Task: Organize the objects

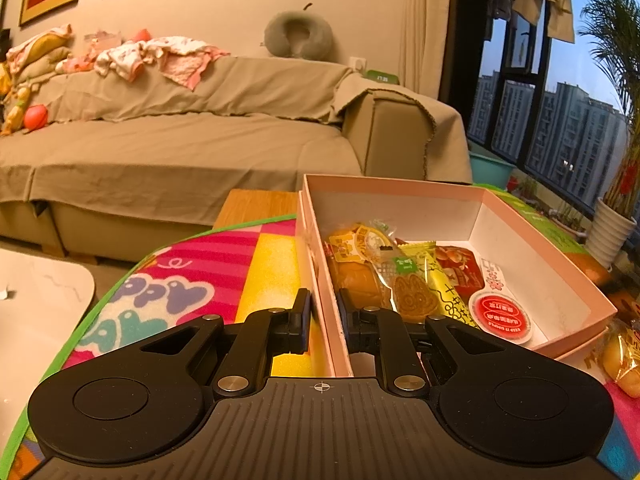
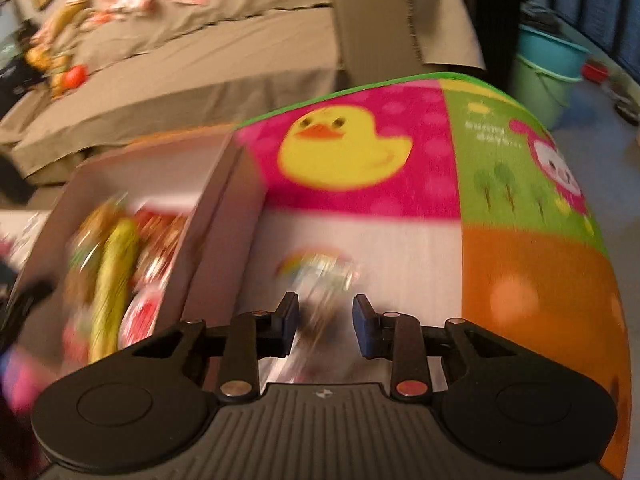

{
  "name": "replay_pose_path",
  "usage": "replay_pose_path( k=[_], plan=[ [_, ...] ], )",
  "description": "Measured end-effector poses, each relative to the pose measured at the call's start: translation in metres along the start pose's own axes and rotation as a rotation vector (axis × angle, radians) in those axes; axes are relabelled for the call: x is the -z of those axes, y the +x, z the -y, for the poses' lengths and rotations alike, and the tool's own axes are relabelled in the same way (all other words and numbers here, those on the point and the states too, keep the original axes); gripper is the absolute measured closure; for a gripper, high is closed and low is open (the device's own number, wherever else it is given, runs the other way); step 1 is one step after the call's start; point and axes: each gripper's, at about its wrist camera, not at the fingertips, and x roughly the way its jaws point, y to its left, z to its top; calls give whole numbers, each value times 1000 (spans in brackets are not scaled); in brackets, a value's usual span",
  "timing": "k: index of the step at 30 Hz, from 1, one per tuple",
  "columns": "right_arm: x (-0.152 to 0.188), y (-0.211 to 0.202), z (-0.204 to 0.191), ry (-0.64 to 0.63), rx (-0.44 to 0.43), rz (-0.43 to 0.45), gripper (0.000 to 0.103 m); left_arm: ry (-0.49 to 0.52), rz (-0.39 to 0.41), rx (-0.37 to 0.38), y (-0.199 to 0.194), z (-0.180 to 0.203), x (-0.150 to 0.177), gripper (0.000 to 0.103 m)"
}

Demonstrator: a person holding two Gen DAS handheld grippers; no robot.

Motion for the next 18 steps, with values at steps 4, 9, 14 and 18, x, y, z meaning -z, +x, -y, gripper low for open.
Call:
replay_pose_path(
  k=[4, 9, 14, 18],
  plan=[
    [52, -36, -13, -90, -26, 13, 74, 6, 1, -6, -1, 1, 0, 87],
    [100, -64, -34, -190, -22, 50, 72, 6, 1, -6, -1, 2, 0, 87],
    [132, -79, -39, -237, 65, 103, 32, 6, 1, -6, -1, 2, 0, 87],
    [138, -87, -27, -173, 74, 114, 17, 8, 1, -6, -1, 2, 0, 87]
  ],
)
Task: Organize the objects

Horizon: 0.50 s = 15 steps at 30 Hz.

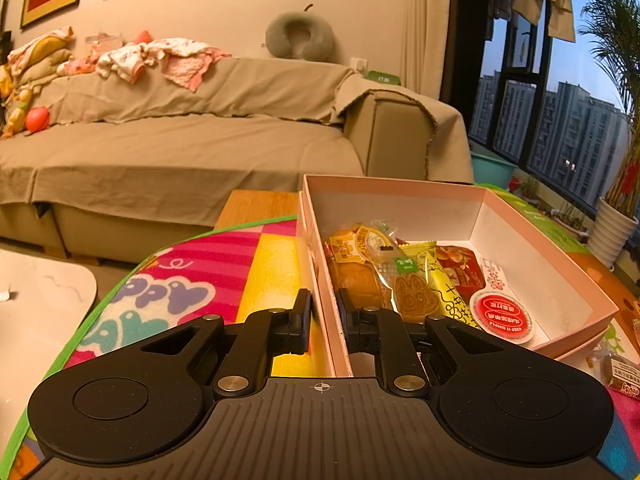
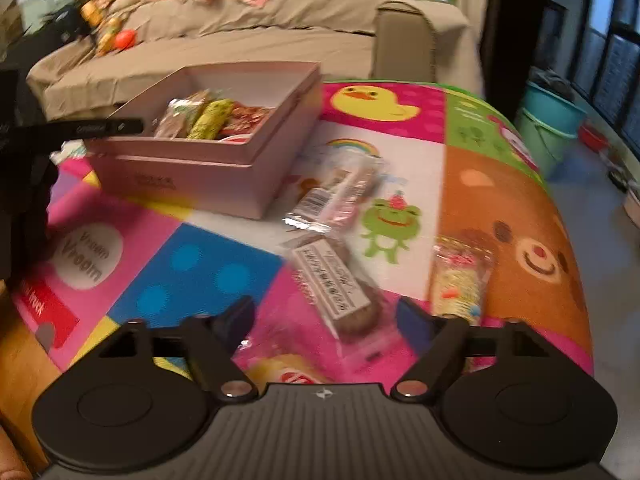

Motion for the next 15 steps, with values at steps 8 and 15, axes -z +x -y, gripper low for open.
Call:
replay_pose_path(
  k=[8, 15],
  plan=[
    [-21, 9, 9, 52, 0, 39, 18, -1, 1, 1, 0, 0, 0, 87],
    [-89, 56, 30, 185, -67, 26, 53, -2, 2, 2, 0, 0, 0, 87]
  ],
)
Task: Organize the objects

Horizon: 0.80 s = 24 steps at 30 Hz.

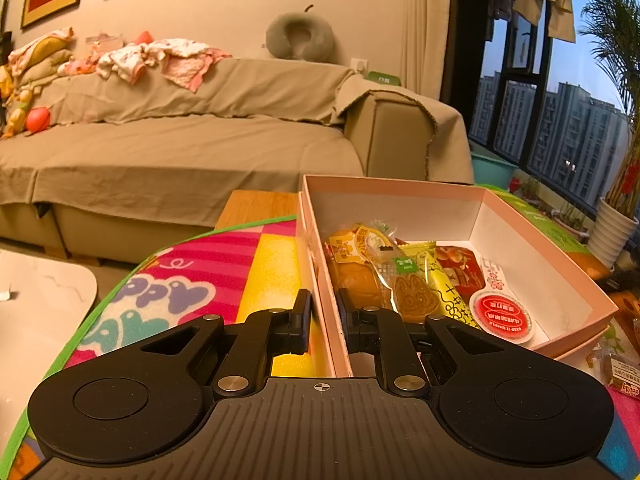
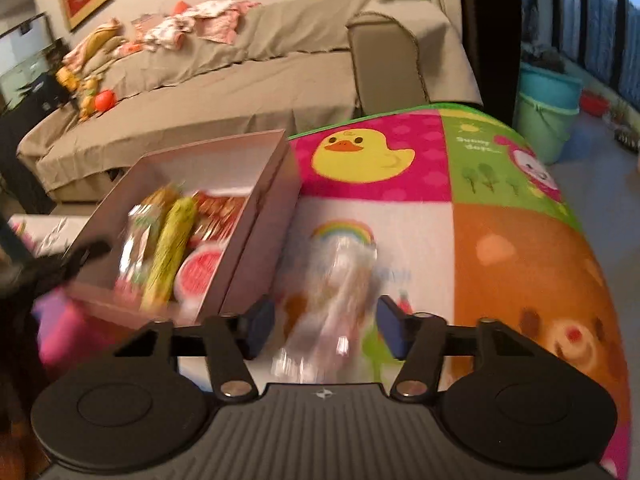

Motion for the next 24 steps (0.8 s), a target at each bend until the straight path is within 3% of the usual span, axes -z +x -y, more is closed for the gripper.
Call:
replay_pose_path(
  k=[3, 5, 10, 19, 24],
  plan=[
    [-23, 29, 5, 37, 17, -40, 64, -2, 1, 1, 0, 0, 0, 87],
    [-30, 42, 4, 45, 1, -77, 76, -4, 1, 2, -1, 0, 0, 87],
    [-12, 30, -12, -48, 6, -105, 87, -1, 1, 0, -1, 0, 0, 87],
    [48, -16, -44, -130, -94, -170, 90, -1, 1, 0, 0, 0, 1, 87],
    [61, -33, -55, -184, -51, -159, 88, -3, 1, 3, 0, -1, 1, 87]
  ],
)
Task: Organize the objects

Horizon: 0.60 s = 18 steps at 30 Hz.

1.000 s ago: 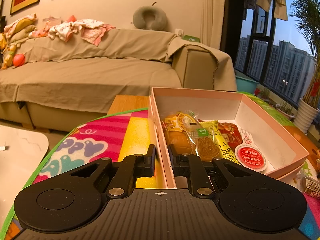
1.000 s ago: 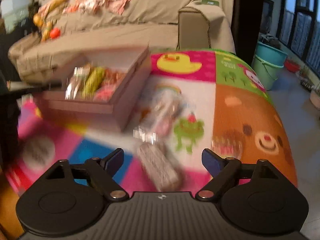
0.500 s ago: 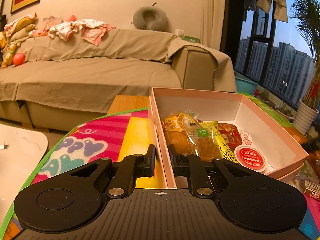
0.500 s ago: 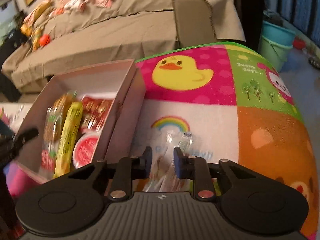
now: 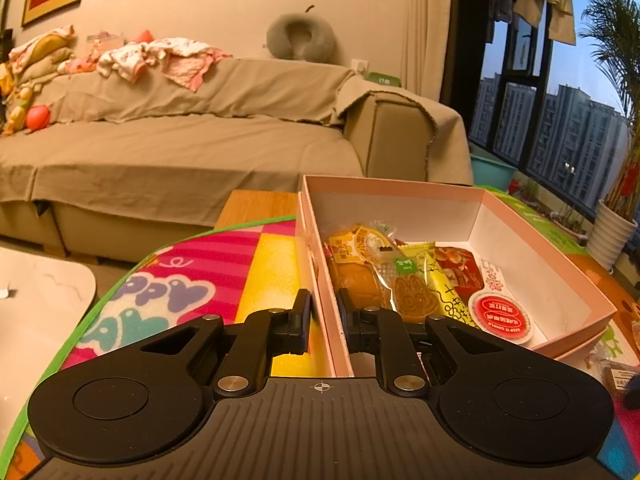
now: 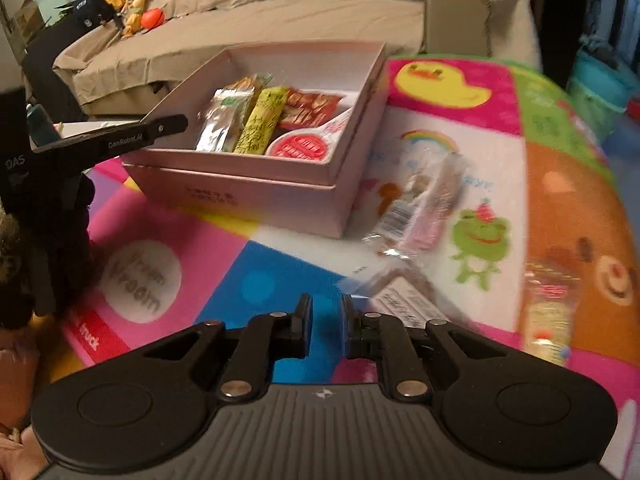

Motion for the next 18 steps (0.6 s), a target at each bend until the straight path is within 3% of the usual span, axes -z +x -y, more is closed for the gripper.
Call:
replay_pose_path(
  k=[1, 2, 3, 4, 5, 7, 10, 13, 18],
  plan=[
    [3, -8, 2, -3, 44, 21, 81, 0, 0, 0, 0, 0, 0, 87],
    [5, -13, 6, -2, 73, 31, 66, 1, 0, 0, 0, 0, 0, 87],
    [8, -20, 10, 8, 91, 41, 57, 1, 0, 0, 0, 0, 0, 87],
    [13, -28, 14, 29, 94, 49, 41, 1, 0, 0, 0, 0, 0, 87],
    [20, -37, 18, 49, 93, 57, 34, 1, 0, -1, 0, 0, 0, 87],
    [31, -50, 21, 67, 94, 65, 29, 1, 0, 0, 0, 0, 0, 87],
    [45, -62, 23, 74, 117, 79, 14, 1, 0, 0, 0, 0, 0, 87],
    [49, -66, 28, 94, 149, 103, 13, 1, 0, 0, 0, 0, 0, 86],
    [49, -56, 49, 196, 213, 137, 2, 1, 0, 1, 0, 0, 0, 86]
  ],
)
